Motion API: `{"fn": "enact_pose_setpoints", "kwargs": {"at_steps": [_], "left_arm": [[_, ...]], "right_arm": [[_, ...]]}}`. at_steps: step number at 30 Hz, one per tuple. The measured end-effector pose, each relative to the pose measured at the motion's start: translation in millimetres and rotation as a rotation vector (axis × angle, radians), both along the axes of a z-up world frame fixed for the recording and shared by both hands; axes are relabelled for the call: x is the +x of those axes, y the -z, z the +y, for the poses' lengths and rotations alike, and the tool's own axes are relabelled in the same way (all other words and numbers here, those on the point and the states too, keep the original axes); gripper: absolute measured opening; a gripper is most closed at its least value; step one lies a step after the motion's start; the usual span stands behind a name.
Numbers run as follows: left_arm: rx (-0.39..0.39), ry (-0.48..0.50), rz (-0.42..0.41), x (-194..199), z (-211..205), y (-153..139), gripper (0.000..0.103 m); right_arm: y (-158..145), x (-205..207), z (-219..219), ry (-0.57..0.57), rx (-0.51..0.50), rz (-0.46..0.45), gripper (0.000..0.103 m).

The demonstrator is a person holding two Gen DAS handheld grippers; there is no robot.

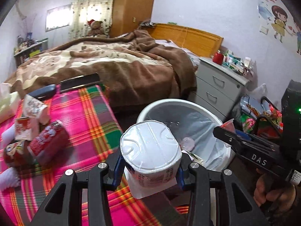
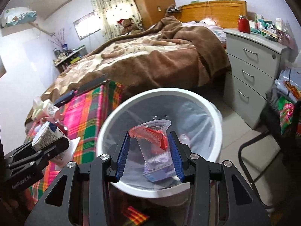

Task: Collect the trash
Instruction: 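Carry the paper cup and clear cup over the white bin and release both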

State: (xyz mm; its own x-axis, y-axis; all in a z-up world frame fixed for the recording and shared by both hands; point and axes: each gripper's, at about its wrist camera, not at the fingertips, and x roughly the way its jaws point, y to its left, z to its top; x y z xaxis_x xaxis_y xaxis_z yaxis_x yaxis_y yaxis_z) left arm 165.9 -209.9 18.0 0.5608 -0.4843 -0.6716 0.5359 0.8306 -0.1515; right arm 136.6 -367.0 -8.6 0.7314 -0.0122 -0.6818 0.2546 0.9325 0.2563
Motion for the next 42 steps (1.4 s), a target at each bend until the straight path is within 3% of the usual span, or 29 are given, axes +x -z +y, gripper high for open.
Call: {"fn": "enact_pose_setpoints", "kwargs": {"at_steps": [15, 17, 20, 42], "left_arm": [[0.010, 0.078, 0.053, 18, -51, 26, 0.045], [0.021, 0.077, 0.052, 18, -54, 28, 0.055], [0.015, 0.088, 0.046, 17, -57, 27, 0.060], [-0.003, 0.000, -0.017, -2, -10, 2, 0.064]], "right_arm": [[21, 10, -24, 0.019, -0.019, 0.096, 0.045], [21, 11, -25, 0.017, -0.023, 0.099, 0.045], [20, 7, -25, 0.016, -0.027, 0.090, 0.062], [2, 1, 0, 0.002, -0.028, 0.030, 0.063]]}}
